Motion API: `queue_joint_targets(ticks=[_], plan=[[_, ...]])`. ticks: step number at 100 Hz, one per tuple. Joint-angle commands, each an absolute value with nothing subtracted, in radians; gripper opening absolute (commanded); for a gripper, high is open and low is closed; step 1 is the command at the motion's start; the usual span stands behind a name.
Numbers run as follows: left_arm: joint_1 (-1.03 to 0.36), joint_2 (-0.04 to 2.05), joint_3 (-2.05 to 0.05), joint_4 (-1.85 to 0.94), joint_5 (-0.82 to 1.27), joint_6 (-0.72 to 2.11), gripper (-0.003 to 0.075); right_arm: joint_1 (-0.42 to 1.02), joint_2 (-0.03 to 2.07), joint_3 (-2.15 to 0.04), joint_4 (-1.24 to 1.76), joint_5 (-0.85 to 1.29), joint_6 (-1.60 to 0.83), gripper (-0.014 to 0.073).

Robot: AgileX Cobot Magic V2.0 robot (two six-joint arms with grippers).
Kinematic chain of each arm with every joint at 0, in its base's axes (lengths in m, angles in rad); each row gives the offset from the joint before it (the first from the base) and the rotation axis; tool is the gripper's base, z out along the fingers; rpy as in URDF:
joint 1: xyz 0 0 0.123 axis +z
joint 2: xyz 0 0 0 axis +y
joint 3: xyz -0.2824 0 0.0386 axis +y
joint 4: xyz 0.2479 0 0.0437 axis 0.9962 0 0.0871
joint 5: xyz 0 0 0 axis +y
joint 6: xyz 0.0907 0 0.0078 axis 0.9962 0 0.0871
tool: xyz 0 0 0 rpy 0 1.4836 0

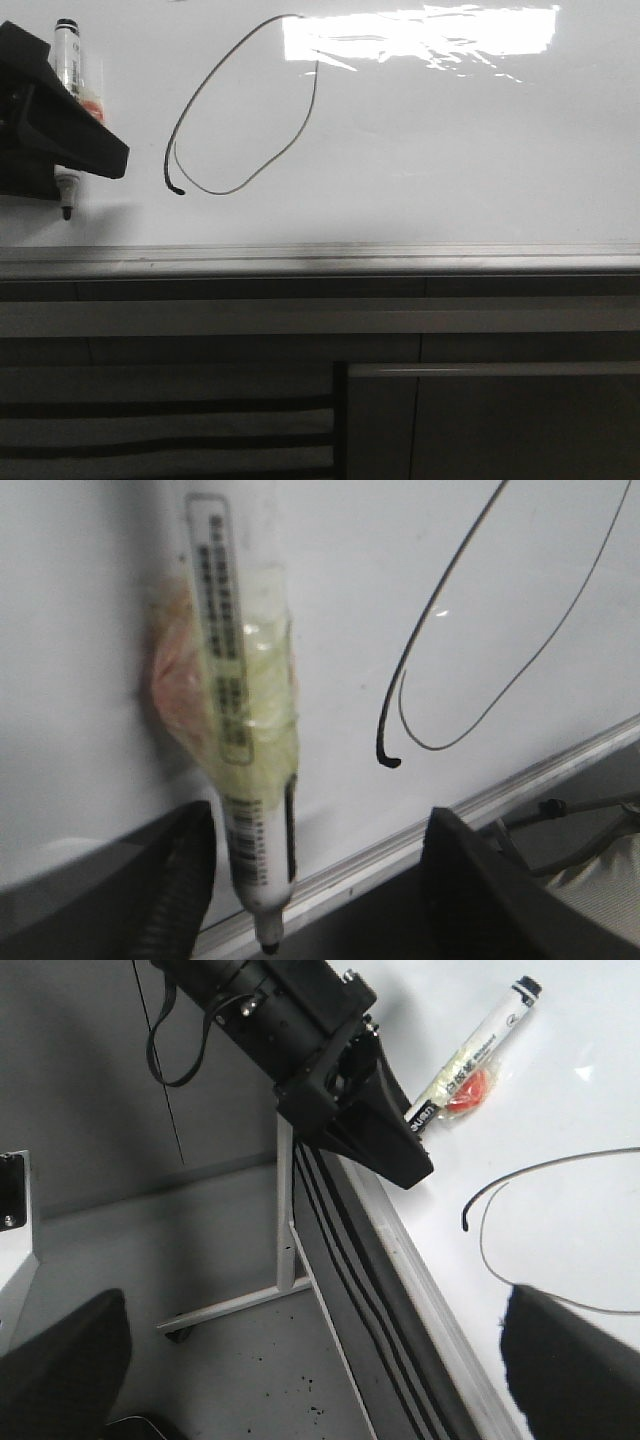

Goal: Write number 0 on whiteboard

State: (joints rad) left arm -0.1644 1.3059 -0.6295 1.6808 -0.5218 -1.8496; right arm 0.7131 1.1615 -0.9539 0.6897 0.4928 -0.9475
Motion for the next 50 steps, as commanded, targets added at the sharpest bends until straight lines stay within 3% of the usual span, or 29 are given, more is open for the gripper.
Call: queue_joint_targets(ticks=[1, 39, 44, 50], plan=[[-0.164, 1.270, -0.652, 1.644, -0.508, -1.862, 0.0430, 0.715, 1.122, -0.985, 0.721, 0.457, -0.950, 0.0651], [-0.164, 1.107, -0.581, 1.644, -0.529, -1.881, 0.0427, 0.715, 1.024, -0.963, 0.721, 0.463, -0.950, 0.0647], [-0.164, 1.081, -0.558, 1.644, -0.544, -1.920, 0.0417, 0.715, 1.006, -0.945, 0.721, 0.461, -0.926, 0.0618], [-0.164, 1.046, -0.534, 1.644, -0.564, -1.955, 0.0389, 0.715, 0.983, -0.915, 0.721, 0.459, -0.902, 0.0523]])
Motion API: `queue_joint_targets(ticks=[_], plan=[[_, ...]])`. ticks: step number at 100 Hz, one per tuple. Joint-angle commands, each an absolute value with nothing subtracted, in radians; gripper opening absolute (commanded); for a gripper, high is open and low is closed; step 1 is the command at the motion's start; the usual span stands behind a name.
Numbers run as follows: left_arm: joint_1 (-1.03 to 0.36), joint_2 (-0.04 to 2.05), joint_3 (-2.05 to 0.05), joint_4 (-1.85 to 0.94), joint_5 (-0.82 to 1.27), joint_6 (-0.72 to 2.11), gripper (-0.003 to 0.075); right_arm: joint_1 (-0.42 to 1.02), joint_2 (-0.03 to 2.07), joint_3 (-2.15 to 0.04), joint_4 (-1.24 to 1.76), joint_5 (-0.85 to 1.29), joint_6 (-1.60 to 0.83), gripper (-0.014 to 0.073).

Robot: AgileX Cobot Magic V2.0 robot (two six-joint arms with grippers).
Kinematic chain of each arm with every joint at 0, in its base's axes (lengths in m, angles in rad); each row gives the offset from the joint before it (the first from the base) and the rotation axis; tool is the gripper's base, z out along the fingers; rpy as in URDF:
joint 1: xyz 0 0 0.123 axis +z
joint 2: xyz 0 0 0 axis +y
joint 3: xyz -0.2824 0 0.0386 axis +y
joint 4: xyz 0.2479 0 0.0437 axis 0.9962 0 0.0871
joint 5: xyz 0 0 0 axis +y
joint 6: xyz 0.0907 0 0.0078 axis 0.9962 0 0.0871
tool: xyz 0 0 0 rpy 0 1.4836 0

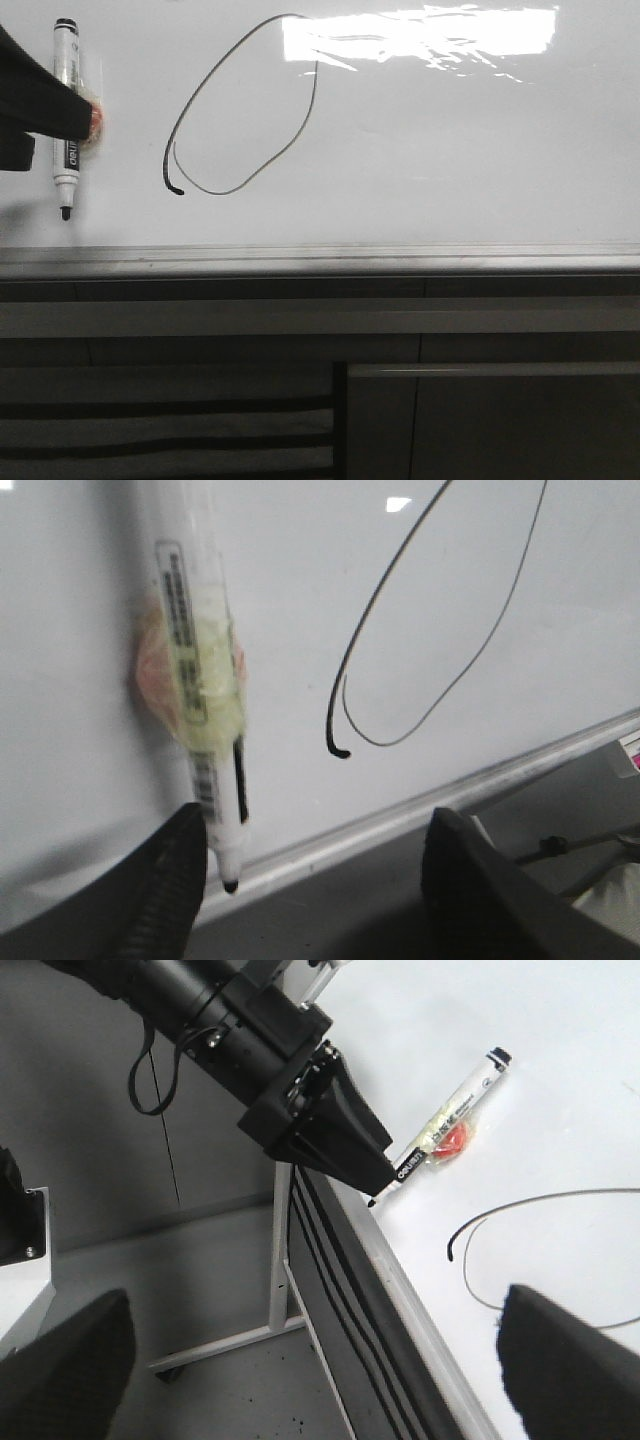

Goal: Write number 0 on whiteboard

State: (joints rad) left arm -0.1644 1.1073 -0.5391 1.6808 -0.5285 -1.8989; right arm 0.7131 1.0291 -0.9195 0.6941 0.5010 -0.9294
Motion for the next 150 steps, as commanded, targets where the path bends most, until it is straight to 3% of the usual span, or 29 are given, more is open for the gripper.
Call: queue_joint_targets(ticks=[1, 8, 18, 23, 45, 66, 89, 150], plan=[[-0.164, 1.042, -0.528, 1.644, -0.570, -1.956, 0.0384, 0.715, 0.981, -0.912, 0.721, 0.459, -0.902, 0.0507], [-0.164, 0.997, -0.509, 1.644, -0.581, -1.959, 0.0296, 0.715, 0.950, -0.873, 0.721, 0.461, -0.900, 0.0302], [-0.164, 0.919, -0.493, 1.644, -0.589, -1.941, 0.0070, 0.715, 0.899, -0.811, 0.708, 0.453, -0.900, -0.0080], [-0.164, 0.886, -0.490, 1.644, -0.589, -1.909, -0.0018, 0.715, 0.868, -0.782, 0.701, 0.443, -0.898, -0.0064], [-0.164, 0.707, -0.463, 1.644, -0.558, -1.863, -0.0020, 0.715, 0.672, -0.637, 0.674, 0.307, -0.898, -0.0064], [-0.164, 0.544, -0.377, 1.644, -0.391, -1.816, -0.0020, 0.715, 0.439, -0.469, 0.674, 0.188, -0.898, -0.0065], [-0.164, 0.401, -0.260, 1.644, -0.326, -1.786, -0.0020, 0.715, 0.242, -0.349, 0.670, 0.228, -0.898, -0.0065], [-0.164, 0.372, -0.224, 1.644, -0.390, -1.794, -0.0020, 0.715, 0.200, -0.301, 0.670, 0.267, -0.898, -0.0069]])
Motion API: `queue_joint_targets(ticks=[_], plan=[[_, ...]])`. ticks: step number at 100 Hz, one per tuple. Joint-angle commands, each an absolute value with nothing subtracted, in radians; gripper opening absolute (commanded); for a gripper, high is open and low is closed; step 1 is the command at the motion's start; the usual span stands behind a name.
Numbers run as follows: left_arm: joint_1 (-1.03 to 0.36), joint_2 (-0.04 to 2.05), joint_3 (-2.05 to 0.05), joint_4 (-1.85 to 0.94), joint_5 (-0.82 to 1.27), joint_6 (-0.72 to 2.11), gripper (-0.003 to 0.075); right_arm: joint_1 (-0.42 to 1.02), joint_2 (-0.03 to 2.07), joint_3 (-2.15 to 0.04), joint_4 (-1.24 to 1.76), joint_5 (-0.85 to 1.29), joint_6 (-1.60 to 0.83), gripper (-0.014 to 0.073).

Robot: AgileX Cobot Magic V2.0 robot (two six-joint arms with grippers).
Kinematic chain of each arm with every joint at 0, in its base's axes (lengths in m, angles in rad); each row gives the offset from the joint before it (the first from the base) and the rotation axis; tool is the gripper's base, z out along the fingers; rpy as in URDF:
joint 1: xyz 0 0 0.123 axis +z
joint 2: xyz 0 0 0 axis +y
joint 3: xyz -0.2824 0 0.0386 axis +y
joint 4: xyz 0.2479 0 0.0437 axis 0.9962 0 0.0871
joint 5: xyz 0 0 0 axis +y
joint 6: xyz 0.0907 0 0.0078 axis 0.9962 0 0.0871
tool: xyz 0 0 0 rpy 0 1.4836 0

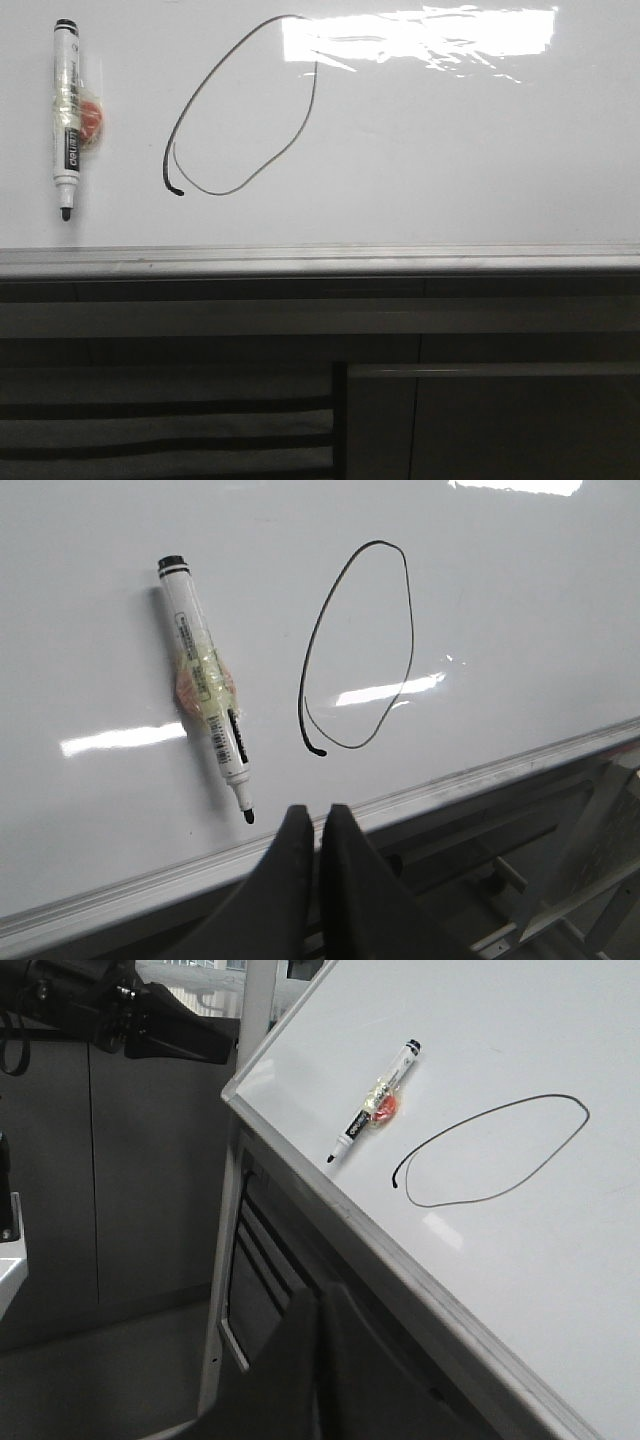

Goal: Write number 0 on whiteboard

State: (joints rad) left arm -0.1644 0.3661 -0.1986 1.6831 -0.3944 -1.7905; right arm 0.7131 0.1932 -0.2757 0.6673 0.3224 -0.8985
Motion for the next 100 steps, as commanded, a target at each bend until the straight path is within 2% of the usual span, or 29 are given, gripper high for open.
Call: queue_joint_targets(ticks=[1, 28, 49, 70, 87, 100], plan=[[-0.164, 0.372, -0.224, 1.644, -0.390, -1.794, -0.0020, 0.715, 0.200, -0.301, 0.670, 0.267, -0.898, -0.0069], [-0.164, 0.313, -0.223, 1.644, -0.349, -1.779, -0.0020, 0.715, 0.200, -0.301, 0.670, 0.267, -0.898, -0.0069], [-0.164, 0.208, -0.222, 1.593, -0.257, -1.640, -0.0020, 0.715, 0.200, -0.301, 0.670, 0.267, -0.898, -0.0069], [-0.154, 0.092, -0.222, 1.007, -0.141, -1.057, -0.0020, 0.715, 0.200, -0.301, 0.670, 0.267, -0.898, -0.0069], [-0.059, 0.013, -0.224, 0.247, 0.056, -0.331, -0.0020, 0.715, 0.200, -0.301, 0.670, 0.267, -0.898, -0.0069], [0.014, 0.011, -0.224, 0.078, 0.222, -0.175, -0.0020, 0.715, 0.200, -0.301, 0.670, 0.267, -0.898, -0.0069]])
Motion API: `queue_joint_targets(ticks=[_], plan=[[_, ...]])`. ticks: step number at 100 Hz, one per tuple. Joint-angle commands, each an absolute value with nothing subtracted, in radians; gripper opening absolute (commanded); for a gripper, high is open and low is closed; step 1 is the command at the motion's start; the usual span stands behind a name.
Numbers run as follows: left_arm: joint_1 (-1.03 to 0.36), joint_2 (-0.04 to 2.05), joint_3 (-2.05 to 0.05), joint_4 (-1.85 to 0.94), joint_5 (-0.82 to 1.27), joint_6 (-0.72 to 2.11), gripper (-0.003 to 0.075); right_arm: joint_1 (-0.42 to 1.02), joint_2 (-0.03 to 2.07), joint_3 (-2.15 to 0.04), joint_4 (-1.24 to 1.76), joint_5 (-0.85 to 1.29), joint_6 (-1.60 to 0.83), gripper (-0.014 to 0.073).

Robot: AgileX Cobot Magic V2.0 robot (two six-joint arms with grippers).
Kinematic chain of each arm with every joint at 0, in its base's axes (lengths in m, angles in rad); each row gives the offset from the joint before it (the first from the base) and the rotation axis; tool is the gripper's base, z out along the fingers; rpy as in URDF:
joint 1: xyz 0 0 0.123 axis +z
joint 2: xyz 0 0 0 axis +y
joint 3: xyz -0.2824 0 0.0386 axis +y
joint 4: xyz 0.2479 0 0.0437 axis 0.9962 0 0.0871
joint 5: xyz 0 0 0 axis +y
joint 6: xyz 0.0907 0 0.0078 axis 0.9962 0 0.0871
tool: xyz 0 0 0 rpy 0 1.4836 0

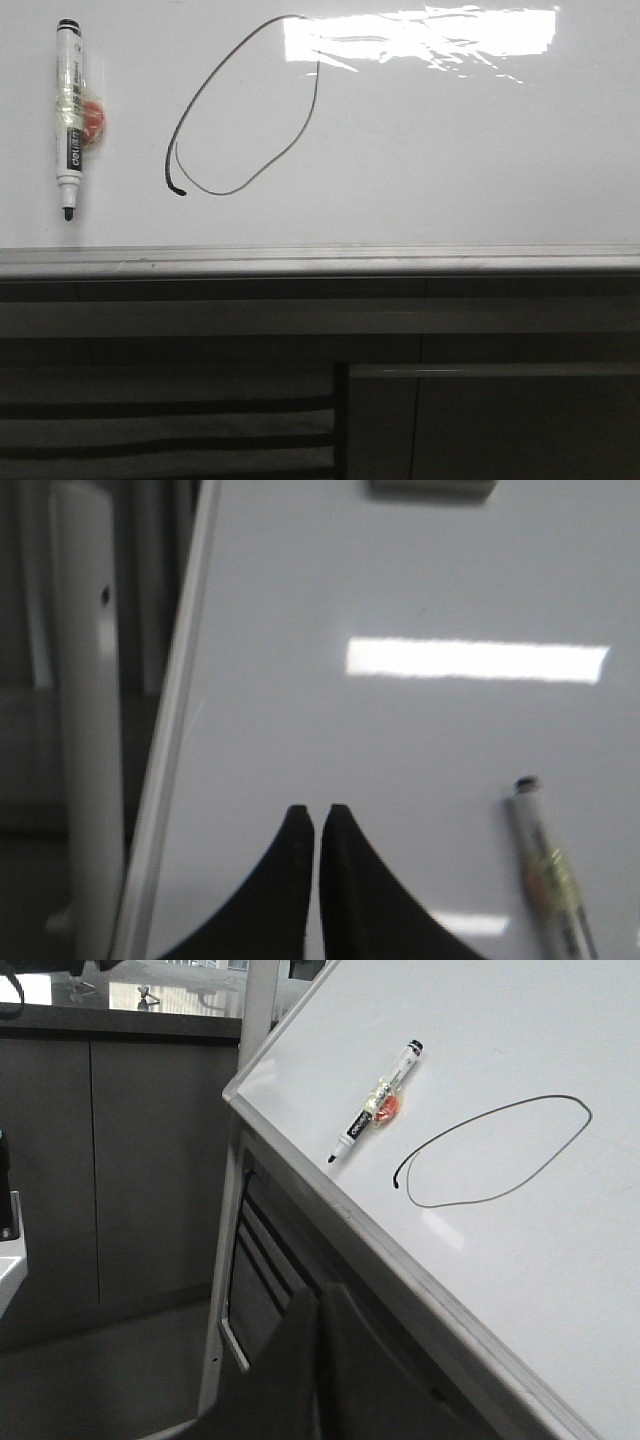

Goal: Write number 0 on whiteboard

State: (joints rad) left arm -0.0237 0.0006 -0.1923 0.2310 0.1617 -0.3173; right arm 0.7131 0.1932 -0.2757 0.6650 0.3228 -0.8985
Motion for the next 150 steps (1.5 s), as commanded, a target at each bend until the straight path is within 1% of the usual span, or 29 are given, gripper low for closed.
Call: queue_joint_targets(ticks=[1, 10, 26, 32, 49, 64, 68, 79, 106, 150], plan=[[0.017, 0.011, -0.224, 0.078, 0.229, -0.175, -0.0020, 0.715, 0.200, -0.301, 0.670, 0.267, -0.898, -0.0069], [0.041, 0.011, -0.224, 0.097, 0.295, -0.175, -0.0020, 0.715, 0.200, -0.301, 0.670, 0.267, -0.898, -0.0069], [0.043, 0.011, -0.196, 0.130, 0.298, -0.175, -0.0020, 0.715, 0.200, -0.301, 0.670, 0.267, -0.898, -0.0069], [0.043, 0.011, -0.166, 0.111, 0.266, -0.175, -0.0020, 0.715, 0.200, -0.301, 0.670, 0.267, -0.898, -0.0069], [0.038, -0.018, -0.044, 0.028, 0.092, -0.175, -0.0020, 0.715, 0.200, -0.301, 0.670, 0.267, -0.898, -0.0069], [0.020, -0.032, 0.038, 0.010, 0.033, -0.168, -0.0020, 0.715, 0.200, -0.301, 0.670, 0.267, -0.898, -0.0069], [0.013, -0.032, 0.036, 0.010, 0.093, -0.168, -0.0020, 0.715, 0.200, -0.301, 0.670, 0.267, -0.898, -0.0069], [0.003, -0.032, 0.036, 0.010, 0.137, -0.156, -0.0020, 0.715, 0.200, -0.301, 0.670, 0.267, -0.898, -0.0069], [-0.012, -0.032, 0.036, -0.056, 0.280, 0.069, -0.0020, 0.715, 0.200, -0.301, 0.670, 0.267, -0.898, -0.0069], [-0.008, -0.032, 0.036, -0.054, 0.277, 0.071, -0.0020, 0.715, 0.200, -0.301, 0.670, 0.267, -0.898, -0.0069]])
